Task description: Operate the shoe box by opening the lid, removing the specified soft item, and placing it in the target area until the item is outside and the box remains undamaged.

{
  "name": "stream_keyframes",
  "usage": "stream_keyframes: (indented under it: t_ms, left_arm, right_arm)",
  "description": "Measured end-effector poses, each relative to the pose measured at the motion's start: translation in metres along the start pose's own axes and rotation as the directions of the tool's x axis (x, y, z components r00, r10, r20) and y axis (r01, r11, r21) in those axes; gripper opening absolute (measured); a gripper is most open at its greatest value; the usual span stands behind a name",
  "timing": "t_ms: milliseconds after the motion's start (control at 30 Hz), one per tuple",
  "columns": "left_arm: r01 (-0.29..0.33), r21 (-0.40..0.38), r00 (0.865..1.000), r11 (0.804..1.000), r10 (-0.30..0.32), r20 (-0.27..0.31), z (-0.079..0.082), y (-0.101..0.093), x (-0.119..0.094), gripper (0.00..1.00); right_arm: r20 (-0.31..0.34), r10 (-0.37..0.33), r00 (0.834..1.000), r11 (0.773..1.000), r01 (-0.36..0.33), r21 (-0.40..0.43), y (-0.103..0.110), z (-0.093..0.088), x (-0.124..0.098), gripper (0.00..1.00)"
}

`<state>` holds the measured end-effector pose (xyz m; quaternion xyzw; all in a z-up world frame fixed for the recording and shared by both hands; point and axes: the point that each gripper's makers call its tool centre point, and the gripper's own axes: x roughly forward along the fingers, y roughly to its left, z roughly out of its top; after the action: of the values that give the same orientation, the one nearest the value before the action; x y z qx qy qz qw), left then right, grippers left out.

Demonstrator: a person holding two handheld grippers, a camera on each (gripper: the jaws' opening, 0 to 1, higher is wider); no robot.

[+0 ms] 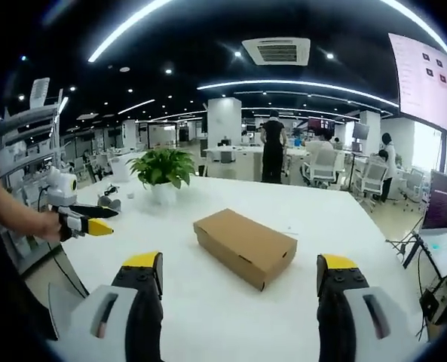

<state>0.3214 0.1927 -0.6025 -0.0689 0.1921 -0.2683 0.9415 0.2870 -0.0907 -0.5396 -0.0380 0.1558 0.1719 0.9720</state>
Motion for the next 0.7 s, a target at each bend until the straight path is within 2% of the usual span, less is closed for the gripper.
stream_keyframes:
  t_ms: [67,267,400,533,700]
  left_arm:
    - [-0.001,0.012,1.000,1.000,0.001,-0.020,-0.002,-0.001,0.003,0.99]
    - [0.012,0.066,1.000,0.998,-0.010,-0.023,-0.001,-0.008,0.009,0.99]
    - [0.000,0.056,0.999,0.998,0.002,-0.032,0.002,-0.006,0.014,0.99]
    - [0.000,0.061,1.000,0.998,0.001,-0.017,0.009,-0.006,0.020,0.99]
    - [-0.034,0.026,0.999,0.999,0.034,-0.031,0.004,-0.001,0.022,0.99]
  right_arm:
    - [-0.009,0.005,1.000,1.000,-0.005,-0.005,0.000,-0.001,0.003,0.83]
    - [-0.049,0.011,0.999,0.998,-0.014,-0.058,-0.007,-0.007,0.015,0.75]
    - [-0.073,0.015,0.997,0.992,-0.024,-0.123,-0.013,-0.006,0.020,0.73]
    - [-0.080,0.013,0.997,0.994,-0.021,-0.111,-0.023,-0.008,0.024,0.73]
    - [-0.075,0.029,0.997,0.995,-0.036,-0.090,-0.029,-0.011,0.025,0.74]
